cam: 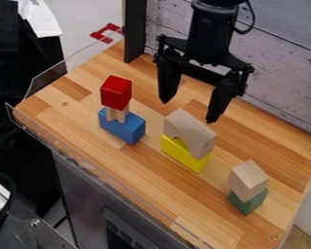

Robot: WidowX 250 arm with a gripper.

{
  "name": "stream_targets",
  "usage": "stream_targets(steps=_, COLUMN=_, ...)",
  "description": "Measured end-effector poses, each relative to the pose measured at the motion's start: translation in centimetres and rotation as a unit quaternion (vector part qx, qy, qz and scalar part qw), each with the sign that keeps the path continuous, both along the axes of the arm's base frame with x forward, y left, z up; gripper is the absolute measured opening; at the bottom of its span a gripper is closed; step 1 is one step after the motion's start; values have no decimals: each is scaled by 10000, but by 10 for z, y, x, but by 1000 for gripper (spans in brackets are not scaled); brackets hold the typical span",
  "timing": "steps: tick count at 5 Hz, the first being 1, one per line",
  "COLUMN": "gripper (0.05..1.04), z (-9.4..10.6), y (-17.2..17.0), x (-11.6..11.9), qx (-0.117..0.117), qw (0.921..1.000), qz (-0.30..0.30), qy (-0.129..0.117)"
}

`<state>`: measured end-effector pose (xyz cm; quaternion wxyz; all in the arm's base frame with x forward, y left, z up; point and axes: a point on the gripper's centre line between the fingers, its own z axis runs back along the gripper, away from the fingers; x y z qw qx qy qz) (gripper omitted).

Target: Move the arch from the rectangular block to the middle of the table

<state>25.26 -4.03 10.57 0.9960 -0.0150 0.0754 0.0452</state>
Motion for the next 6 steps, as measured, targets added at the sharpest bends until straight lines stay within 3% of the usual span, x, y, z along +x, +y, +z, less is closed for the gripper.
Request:
stream_targets(steps=1, gripper=999, z=-6, y=0, x=-3, qx=10, qw=9999, qz=11, qy=131)
stream_targets(steps=2, gripper=999, z=-9, y=-7, x=4, qx=-239, qw=9977, qz=627, qy=-13)
stream_targets(steps=3, gripper=999, z=-12, y=-1, x=6, qx=-372, qw=9904, qz=1324, qy=-143)
stream_targets(steps=4, gripper=999, z=-12, y=4, x=8, qx=-496, qw=9754, qz=2104, qy=-428)
stream_targets(steps=5, gripper=999, z=-16, y=12, x=10, qx=-673, qw=9579, qz=2744, qy=-505)
stream_targets(steps=6, gripper=999, z=-17, y=19, x=13, qx=-605, qw=9325, qz=3523, qy=-511)
